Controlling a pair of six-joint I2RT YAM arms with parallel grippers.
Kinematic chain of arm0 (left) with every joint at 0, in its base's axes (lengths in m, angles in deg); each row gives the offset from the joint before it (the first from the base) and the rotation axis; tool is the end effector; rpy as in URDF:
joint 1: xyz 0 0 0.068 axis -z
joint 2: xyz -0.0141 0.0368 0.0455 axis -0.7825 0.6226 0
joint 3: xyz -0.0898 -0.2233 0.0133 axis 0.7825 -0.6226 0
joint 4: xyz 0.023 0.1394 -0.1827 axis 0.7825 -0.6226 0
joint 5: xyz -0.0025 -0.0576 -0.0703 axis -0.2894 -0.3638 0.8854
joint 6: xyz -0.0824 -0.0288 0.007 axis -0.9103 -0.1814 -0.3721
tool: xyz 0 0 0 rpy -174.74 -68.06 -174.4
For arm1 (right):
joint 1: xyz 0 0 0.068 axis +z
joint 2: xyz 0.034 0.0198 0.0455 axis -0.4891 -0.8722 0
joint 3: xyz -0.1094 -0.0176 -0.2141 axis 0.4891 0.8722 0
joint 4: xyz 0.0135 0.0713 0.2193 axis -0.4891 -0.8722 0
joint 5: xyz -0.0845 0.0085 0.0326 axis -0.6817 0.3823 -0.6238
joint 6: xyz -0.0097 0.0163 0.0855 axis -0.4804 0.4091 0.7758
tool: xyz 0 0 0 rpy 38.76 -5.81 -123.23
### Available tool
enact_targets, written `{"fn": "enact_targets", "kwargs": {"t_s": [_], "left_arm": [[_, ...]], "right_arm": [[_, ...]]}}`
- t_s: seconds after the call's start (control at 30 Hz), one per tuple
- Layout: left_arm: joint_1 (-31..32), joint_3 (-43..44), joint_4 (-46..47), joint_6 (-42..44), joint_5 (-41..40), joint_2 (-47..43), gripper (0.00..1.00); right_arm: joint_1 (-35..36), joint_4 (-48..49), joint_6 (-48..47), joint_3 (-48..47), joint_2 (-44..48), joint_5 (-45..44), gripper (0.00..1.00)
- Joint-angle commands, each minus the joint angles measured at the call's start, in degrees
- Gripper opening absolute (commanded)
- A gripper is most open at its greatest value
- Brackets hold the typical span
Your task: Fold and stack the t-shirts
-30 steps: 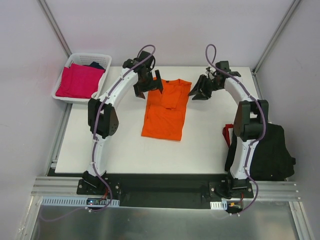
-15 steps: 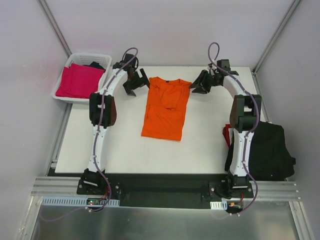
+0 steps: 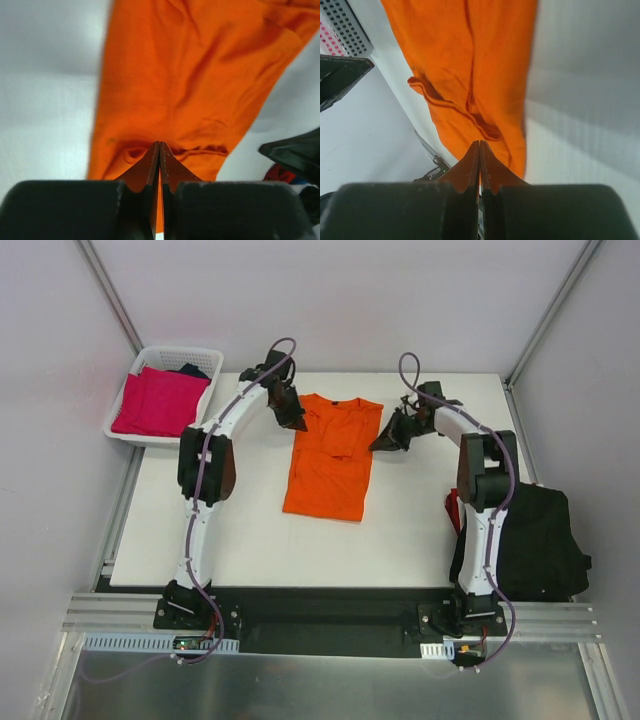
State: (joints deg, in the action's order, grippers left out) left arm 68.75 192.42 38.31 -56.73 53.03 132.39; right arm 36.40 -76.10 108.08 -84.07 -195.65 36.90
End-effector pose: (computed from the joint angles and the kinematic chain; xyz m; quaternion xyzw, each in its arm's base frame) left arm 0.4641 -0.1668 0.1705 -0.1196 0.9348 -0.2592 0.2111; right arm 0.4305 0.1079 0.1255 -0.0095 0.8995 0.4063 0.1607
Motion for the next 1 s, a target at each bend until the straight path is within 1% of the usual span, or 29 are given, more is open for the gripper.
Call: {"fn": "enact_targets", "kwargs": {"t_s": [0.0, 0.2, 0.33, 0.53, 0.73, 0.97], "left_arm": [[5.40, -4.27, 0.40, -0.39, 0.85, -6.94, 0.00], [9.55, -9.81, 0.31, -0.03, -1.52, -8.61, 0.00], [11.92, -15.24, 0.49, 0.23, -3.02, -9.49, 0.00], [13.24, -23.60, 2.51, 0.23, -4.43, -11.24, 0.00], [13.24, -24.14, 3.48, 0.58, -2.59, -9.23, 0.00], [15.70, -25.10, 3.74, -0.12, -1.44, -9.49, 0.00]], "right_arm": [[4.66, 0.33, -1.23, 0.58, 5.55, 0.31, 0.01], [9.58, 0.24, -1.49, 1.10, 6.17, 0.31, 0.01], [11.08, 0.33, -2.11, 4.09, 6.96, -0.39, 0.01], [11.87, 0.33, -3.34, 8.22, 7.58, -1.27, 0.01], [12.66, 0.59, -3.69, 10.15, 5.73, -1.71, 0.01], [13.45, 0.33, -4.39, 14.28, 7.66, -1.80, 0.01]]}}
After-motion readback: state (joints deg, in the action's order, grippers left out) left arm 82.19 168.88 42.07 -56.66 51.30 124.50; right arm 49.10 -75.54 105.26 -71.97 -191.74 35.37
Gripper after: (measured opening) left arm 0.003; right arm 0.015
